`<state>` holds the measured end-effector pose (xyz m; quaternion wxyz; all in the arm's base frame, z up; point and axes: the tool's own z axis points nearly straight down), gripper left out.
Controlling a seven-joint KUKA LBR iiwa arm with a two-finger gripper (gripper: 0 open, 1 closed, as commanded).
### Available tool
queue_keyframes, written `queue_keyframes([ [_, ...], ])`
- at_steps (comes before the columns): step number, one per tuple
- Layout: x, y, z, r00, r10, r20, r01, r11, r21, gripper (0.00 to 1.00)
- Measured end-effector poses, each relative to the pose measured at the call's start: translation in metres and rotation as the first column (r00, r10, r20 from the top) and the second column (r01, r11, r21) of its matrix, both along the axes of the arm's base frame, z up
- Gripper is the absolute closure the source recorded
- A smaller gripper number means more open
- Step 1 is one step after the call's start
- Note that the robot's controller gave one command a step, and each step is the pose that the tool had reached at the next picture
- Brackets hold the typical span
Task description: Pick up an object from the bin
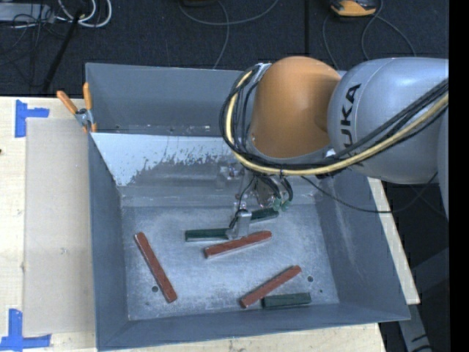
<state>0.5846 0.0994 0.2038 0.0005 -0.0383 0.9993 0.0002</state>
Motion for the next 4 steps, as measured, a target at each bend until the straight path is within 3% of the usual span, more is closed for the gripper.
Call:
queue_keyframes([
  [1, -0.008, -0.008, -0.137, 0.961, 0.277, -0.007, -0.277, 0.961, 0.001, 0.0],
  [2, -0.006, -0.009, -0.133, 0.962, 0.273, -0.001, -0.273, 0.962, 0.001, 1.0],
  [3, 0.024, 0.02, -0.003, 0.96, 0.279, 0.01, -0.279, 0.96, -0.001, 1.0],
  [4, 0.022, 0.019, -0.008, 0.961, 0.275, 0.001, -0.275, 0.961, 0.0, 0.0],
])
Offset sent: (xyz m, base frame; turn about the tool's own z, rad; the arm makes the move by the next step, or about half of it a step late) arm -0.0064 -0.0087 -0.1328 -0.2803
